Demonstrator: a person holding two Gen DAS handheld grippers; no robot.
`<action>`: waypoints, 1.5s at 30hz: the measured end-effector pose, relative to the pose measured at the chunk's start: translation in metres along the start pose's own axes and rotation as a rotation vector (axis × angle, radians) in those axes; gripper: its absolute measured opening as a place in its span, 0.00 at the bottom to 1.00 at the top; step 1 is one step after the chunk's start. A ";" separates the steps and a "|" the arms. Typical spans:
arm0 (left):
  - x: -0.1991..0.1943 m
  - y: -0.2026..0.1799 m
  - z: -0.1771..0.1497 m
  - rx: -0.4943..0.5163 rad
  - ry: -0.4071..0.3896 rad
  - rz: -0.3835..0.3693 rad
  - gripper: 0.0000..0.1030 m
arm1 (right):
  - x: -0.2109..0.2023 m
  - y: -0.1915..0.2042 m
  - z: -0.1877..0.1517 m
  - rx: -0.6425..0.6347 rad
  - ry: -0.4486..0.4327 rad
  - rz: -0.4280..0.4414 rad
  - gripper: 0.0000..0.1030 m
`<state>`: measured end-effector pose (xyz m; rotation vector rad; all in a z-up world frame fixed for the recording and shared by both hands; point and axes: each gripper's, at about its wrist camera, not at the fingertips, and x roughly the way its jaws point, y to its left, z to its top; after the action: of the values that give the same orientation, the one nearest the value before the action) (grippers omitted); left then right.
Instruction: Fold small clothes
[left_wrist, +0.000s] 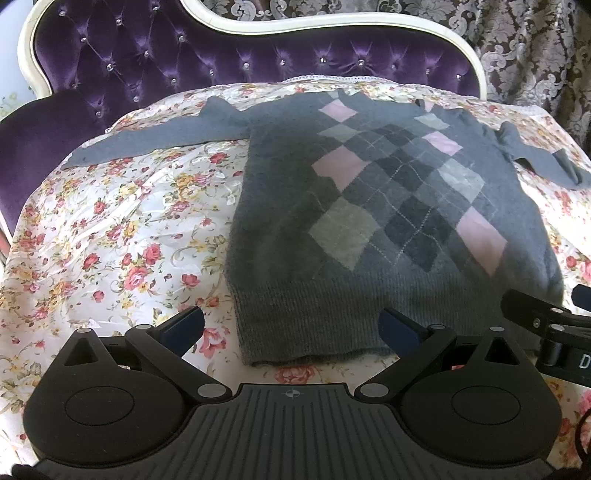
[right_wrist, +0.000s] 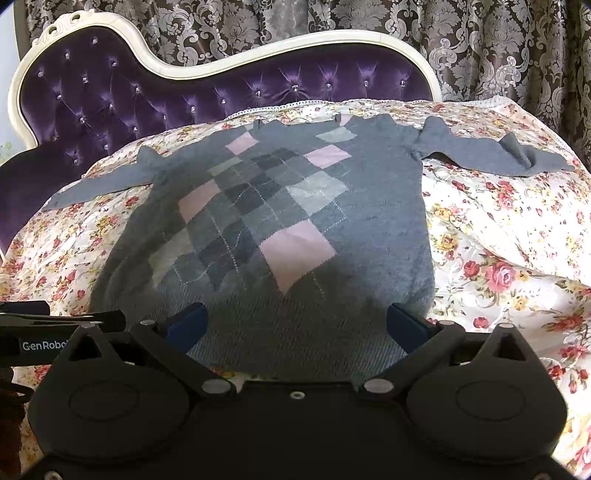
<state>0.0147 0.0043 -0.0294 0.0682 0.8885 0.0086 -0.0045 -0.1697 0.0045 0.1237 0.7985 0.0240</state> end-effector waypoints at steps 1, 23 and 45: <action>0.000 0.000 0.000 0.000 0.001 -0.001 0.99 | 0.000 0.000 0.000 0.001 0.000 0.000 0.99; 0.003 0.007 0.015 0.001 -0.037 -0.049 0.99 | 0.002 -0.006 0.007 0.042 -0.040 0.036 0.99; 0.027 0.000 0.066 0.063 -0.191 -0.048 0.99 | 0.022 -0.017 0.056 0.016 -0.183 0.062 0.99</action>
<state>0.0828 0.0014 -0.0084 0.1049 0.6997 -0.0701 0.0508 -0.1908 0.0257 0.1636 0.6120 0.0644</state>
